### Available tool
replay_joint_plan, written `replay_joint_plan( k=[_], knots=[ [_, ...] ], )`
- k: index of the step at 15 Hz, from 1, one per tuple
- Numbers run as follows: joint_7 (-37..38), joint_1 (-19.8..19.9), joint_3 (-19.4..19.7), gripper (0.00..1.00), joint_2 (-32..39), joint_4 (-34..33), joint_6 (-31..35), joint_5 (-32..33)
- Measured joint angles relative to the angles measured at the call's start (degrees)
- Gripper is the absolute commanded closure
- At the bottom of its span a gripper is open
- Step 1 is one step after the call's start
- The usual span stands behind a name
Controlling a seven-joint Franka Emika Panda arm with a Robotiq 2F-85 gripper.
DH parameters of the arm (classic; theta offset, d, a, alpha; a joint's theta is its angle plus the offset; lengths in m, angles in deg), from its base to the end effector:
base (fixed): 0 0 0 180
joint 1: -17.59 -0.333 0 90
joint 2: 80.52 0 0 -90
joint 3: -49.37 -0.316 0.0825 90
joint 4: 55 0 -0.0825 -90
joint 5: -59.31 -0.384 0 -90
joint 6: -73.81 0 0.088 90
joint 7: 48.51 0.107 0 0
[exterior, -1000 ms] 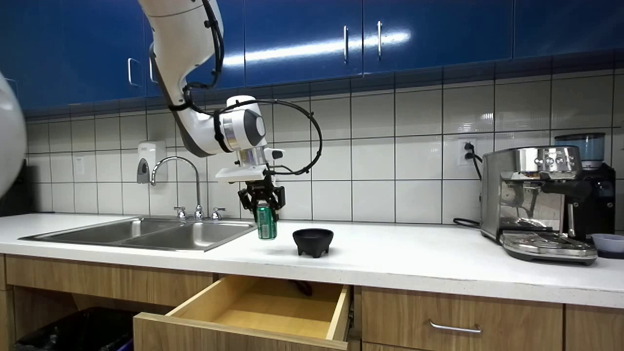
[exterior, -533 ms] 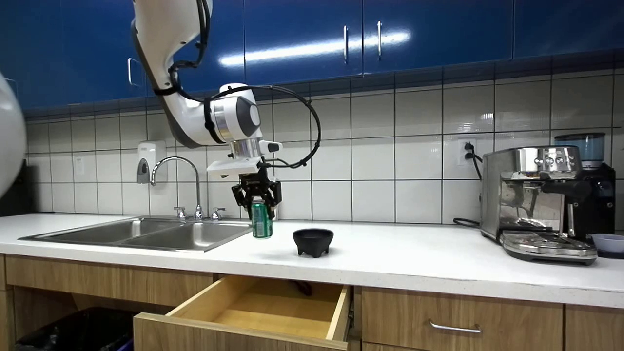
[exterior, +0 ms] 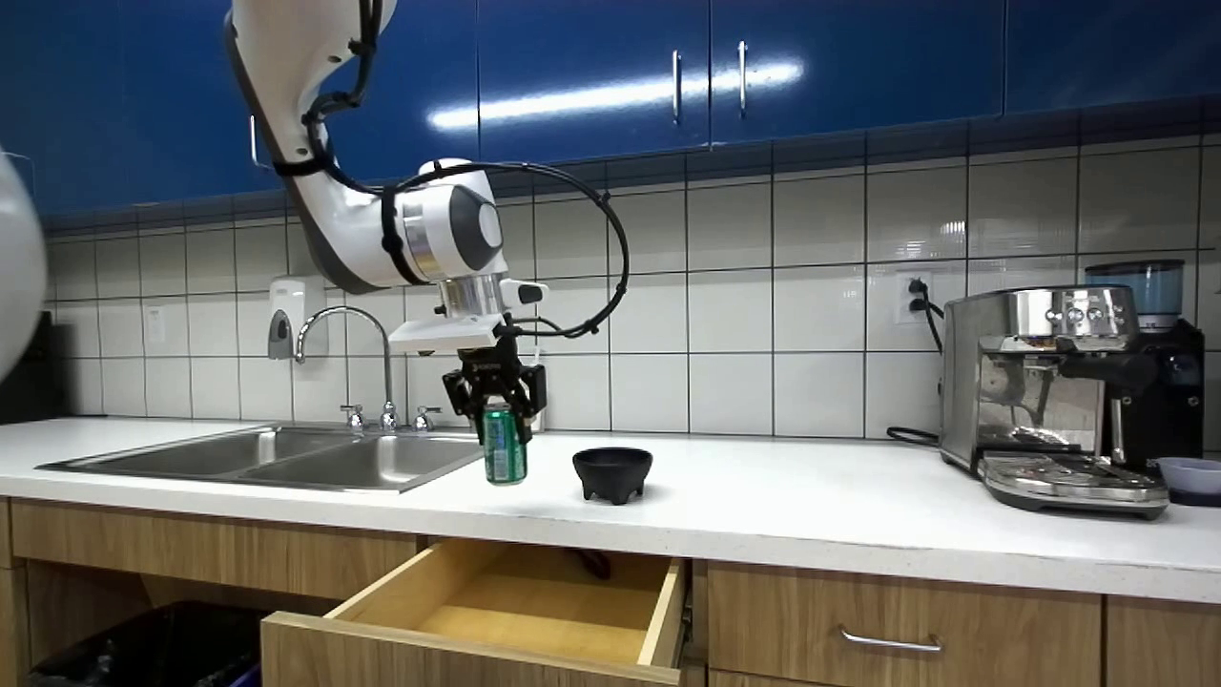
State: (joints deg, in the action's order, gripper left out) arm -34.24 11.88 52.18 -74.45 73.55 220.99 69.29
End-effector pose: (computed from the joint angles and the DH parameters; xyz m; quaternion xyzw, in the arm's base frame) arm 0.5549 0.0311 0.3421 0.9919 -0.0305 0.1162 0.0405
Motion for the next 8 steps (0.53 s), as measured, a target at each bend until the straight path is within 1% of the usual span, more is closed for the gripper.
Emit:
replay_joint_plan(
  k=[3, 8],
  knots=[
    [-0.03, 0.36, 0.0, 0.62, -0.28, 2.7, 1.46, 0.76],
    [0.07, 0.67, 0.18, 0.62, -0.28, 5.91, 4.52, 5.84]
  ],
)
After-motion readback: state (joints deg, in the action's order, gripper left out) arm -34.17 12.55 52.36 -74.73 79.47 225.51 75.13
